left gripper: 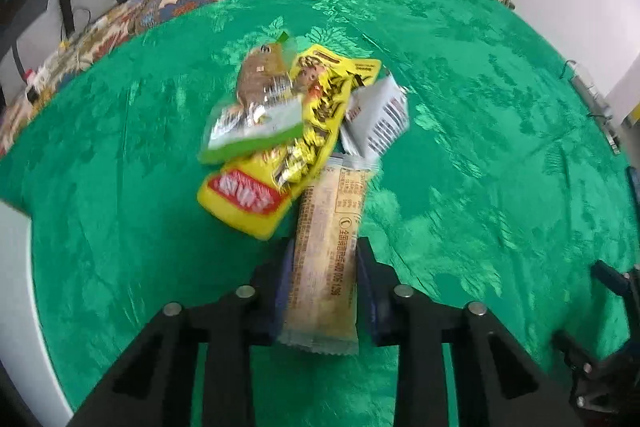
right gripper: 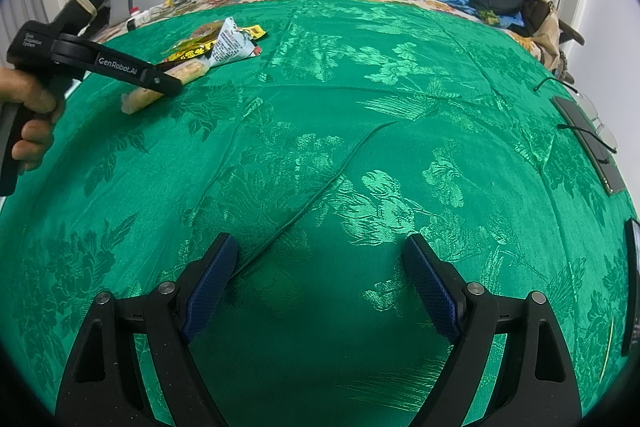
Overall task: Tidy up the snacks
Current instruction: 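Grasp the cream-coloured snack bar with the left tool, then set the snack bar down on the bedspread and open the left tool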
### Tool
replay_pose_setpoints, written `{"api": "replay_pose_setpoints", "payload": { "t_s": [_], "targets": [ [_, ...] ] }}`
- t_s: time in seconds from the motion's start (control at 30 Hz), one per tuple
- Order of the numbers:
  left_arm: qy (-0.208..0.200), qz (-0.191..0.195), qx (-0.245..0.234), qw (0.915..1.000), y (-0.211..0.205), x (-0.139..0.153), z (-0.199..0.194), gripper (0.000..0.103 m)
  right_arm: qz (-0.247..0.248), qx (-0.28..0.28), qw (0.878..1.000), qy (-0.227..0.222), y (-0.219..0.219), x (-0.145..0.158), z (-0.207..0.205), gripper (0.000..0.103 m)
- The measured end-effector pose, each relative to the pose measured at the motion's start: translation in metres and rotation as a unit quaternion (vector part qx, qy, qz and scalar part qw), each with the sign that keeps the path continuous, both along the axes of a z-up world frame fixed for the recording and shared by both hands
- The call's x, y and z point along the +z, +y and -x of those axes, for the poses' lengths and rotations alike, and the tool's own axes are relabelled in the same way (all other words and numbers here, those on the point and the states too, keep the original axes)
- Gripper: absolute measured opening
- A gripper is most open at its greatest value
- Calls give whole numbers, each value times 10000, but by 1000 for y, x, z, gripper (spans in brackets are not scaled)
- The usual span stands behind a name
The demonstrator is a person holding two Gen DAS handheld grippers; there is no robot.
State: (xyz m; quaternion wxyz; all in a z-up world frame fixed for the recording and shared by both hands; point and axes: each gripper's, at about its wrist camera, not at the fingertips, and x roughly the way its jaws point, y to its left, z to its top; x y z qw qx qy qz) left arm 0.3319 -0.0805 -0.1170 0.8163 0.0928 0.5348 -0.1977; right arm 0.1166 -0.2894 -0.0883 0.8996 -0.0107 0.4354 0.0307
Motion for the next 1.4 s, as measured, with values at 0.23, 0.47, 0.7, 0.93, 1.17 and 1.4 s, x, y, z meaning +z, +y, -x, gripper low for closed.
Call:
{"api": "replay_pose_setpoints", "payload": {
  "t_s": [0.23, 0.47, 0.7, 0.93, 1.17, 1.4],
  "targets": [
    [15, 142, 506, 9986, 49, 1, 75, 28, 0, 0, 10000, 0, 0, 0, 0, 88],
    [-332, -122, 1317, 9907, 107, 1, 158, 28, -1, -1, 10000, 0, 0, 0, 0, 88],
    [-875, -72, 1674, 9820, 125, -14, 166, 79, -1, -1, 10000, 0, 0, 0, 0, 88],
    [-1004, 14, 1733, 9797, 139, -23, 161, 103, 0, -2, 10000, 0, 0, 0, 0, 88],
    [-1007, 22, 1702, 9802, 138, -23, 155, 103, 0, -3, 10000, 0, 1, 0, 0, 88],
    [-1008, 23, 1702, 9803, 138, -23, 155, 103, 2, -4, 10000, 0, 1, 0, 0, 88]
  ]
}}
